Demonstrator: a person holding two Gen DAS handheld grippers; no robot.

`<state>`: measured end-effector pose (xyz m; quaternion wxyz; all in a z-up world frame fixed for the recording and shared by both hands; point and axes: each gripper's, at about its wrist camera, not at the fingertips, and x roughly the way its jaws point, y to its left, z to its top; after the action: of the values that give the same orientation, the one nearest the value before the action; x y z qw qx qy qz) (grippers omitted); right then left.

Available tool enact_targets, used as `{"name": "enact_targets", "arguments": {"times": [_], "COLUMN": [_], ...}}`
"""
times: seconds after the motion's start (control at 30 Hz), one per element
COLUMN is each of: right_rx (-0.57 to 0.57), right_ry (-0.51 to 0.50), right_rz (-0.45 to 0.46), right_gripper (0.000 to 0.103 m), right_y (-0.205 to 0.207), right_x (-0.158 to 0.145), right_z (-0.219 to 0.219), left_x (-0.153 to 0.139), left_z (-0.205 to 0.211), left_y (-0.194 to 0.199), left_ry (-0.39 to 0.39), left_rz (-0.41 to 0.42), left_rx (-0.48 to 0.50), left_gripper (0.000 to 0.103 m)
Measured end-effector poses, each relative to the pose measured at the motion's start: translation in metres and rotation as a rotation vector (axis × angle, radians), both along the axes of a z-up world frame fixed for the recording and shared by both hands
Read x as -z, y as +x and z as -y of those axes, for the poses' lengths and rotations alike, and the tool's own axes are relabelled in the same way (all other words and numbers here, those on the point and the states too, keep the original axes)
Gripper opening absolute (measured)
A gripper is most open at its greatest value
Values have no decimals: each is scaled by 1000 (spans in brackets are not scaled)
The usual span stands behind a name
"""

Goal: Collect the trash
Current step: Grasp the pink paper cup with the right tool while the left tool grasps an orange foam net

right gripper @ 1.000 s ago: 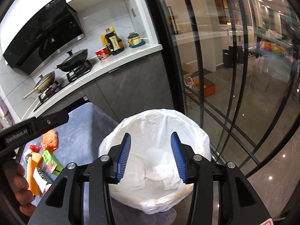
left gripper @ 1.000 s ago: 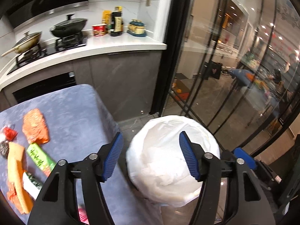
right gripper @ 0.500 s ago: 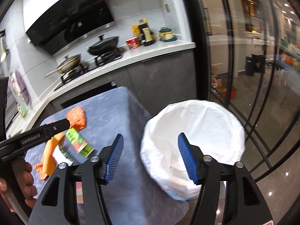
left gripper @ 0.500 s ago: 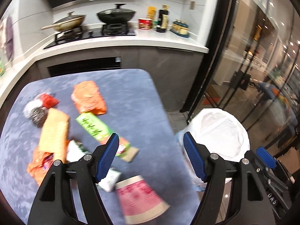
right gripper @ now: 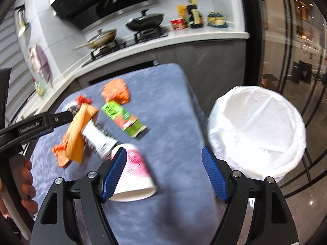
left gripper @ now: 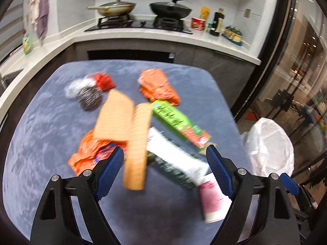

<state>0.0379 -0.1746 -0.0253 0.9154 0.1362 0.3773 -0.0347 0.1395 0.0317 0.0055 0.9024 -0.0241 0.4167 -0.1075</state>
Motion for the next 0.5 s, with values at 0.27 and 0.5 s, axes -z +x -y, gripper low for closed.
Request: {"name": "enact_targets", "arguments": {"times": [0.27,0.5], "right_rx": [-87,-123], "right_ry": [-7,-24], "right_rz": [-83,-136], "right_gripper": [74,74], "right_y": [18,29], "right_x": [27,48], "right_z": [-41,-60], "left_x": [23,38], "left_z": [-37,-44], "left_y": [-5,-7], "left_ry": [-4,-5], "left_rz": [-61,-96], "left_rx": [-45,-35], "left_gripper": [79,79]}}
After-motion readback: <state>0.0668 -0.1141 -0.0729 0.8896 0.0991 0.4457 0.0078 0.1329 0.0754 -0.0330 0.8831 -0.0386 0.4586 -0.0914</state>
